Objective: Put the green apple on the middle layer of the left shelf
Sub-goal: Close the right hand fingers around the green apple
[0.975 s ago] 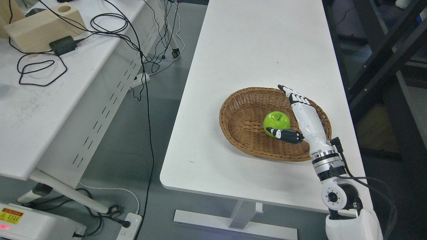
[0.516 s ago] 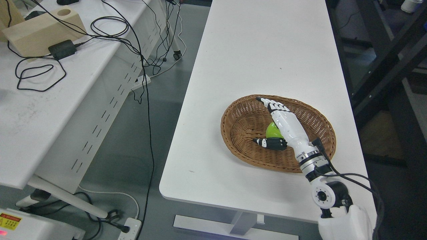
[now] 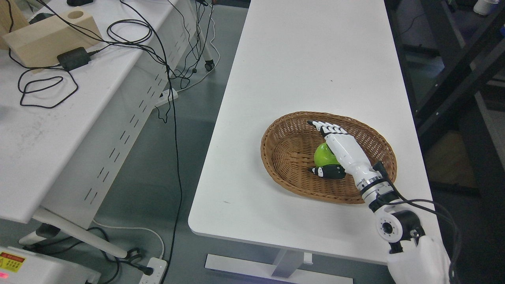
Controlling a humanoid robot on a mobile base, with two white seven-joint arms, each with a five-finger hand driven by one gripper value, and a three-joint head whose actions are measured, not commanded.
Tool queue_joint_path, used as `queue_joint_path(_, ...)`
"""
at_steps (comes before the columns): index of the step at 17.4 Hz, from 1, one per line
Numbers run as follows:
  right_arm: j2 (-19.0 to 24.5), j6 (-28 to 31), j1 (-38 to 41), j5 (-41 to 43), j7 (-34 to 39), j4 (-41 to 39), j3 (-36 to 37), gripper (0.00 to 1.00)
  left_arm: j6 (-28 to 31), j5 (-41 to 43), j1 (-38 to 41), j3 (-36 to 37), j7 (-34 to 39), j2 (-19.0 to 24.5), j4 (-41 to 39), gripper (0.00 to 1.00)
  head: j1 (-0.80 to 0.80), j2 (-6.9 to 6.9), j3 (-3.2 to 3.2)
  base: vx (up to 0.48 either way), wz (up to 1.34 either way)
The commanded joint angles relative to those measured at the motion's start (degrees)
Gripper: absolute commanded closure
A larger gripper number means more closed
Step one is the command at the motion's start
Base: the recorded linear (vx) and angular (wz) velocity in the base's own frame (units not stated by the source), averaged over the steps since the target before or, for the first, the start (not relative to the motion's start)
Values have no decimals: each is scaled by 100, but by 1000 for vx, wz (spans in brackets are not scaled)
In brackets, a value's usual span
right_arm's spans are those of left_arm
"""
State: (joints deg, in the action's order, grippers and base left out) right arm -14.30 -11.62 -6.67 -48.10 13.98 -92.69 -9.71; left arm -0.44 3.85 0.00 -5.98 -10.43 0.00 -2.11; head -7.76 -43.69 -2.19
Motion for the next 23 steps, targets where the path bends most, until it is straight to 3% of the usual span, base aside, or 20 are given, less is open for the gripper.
queue_joint_path(1, -653, -85, 43, -15, -35, 242, -40, 1, 0, 2, -123, 0, -3, 100, 0, 0, 0, 0, 0, 0, 0)
queue_joint_path(8, -627, -235, 52, -24, -35, 242, -49, 2, 0, 2, -123, 0, -3, 100, 0, 0, 0, 0, 0, 0, 0)
queue_joint_path(13, -609, -402, 52, -32, -36, 242, -66, 19, 0, 2, -123, 0, -3, 100, 0, 0, 0, 0, 0, 0, 0)
queue_joint_path(14, -618, -411, 52, -41, -35, 242, -75, 25, 0, 2, -123, 0, -3, 100, 0, 0, 0, 0, 0, 0, 0)
queue_joint_path(18, -600, -595, 61, -24, 454, 242, -31, 63, 0, 2, -123, 0, -3, 100, 0, 0, 0, 0, 0, 0, 0)
queue_joint_path(19, -557, -674, 52, 37, 848, 242, 21, 84, 0, 2, -123, 0, -3, 100, 0, 0, 0, 0, 0, 0, 0)
queue_joint_path(21, -478, -718, 34, 90, 1036, 242, 162, 98, 0, 2, -123, 0, -3, 100, 0, 0, 0, 0, 0, 0, 0)
queue_joint_path(23, -433, -736, 26, 99, 1037, 242, 276, 98, 0, 2, -123, 0, -3, 100, 0, 0, 0, 0, 0, 0, 0)
